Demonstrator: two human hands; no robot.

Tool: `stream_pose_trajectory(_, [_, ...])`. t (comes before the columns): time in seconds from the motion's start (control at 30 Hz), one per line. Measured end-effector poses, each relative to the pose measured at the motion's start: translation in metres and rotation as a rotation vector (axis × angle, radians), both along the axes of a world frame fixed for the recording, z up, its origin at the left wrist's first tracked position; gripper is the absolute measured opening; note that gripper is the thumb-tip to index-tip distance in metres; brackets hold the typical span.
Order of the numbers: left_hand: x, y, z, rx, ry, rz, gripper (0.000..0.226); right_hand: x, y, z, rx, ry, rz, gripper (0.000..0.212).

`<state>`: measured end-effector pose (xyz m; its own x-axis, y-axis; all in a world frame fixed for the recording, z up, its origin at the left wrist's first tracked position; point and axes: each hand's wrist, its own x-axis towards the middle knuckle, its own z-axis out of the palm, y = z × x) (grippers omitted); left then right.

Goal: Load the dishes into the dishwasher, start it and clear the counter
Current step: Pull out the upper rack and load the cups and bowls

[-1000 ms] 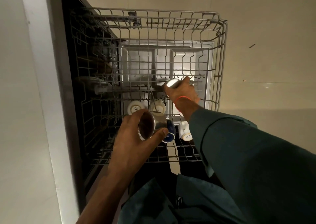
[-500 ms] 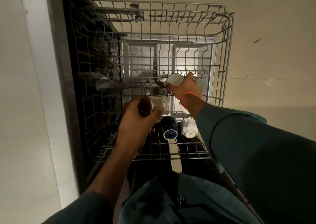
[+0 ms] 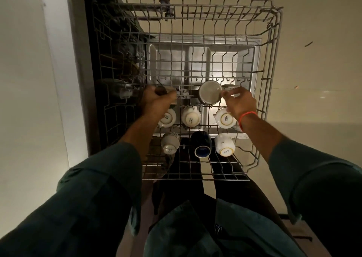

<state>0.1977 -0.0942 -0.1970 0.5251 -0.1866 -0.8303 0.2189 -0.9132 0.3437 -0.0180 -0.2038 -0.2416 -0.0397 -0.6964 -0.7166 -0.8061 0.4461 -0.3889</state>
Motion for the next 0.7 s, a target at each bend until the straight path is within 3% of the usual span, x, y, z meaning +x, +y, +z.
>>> stream_pose_trajectory(0.1, [-0.001, -0.009, -0.002, 0.064, -0.038, -0.042, 0.094, -0.004, -0.001, 0.001, -0.027, -0.022, -0.008, 0.025])
stream_pose_trajectory(0.3, [-0.009, -0.021, -0.048, 0.167, -0.061, -0.086, 0.139, -0.01, -0.001, 0.01, -0.052, -0.089, -0.021, 0.015])
stream_pose_trajectory(0.47, [-0.017, -0.034, -0.079, 0.206, -0.105, -0.072, 0.144, -0.024, 0.002, 0.013, -0.056, -0.105, -0.031, 0.016])
stream_pose_trajectory(0.7, [-0.029, -0.042, -0.061, 0.251, -0.187, -0.208, 0.118, -0.04, 0.011, 0.015, -0.035, -0.175, -0.002, 0.017])
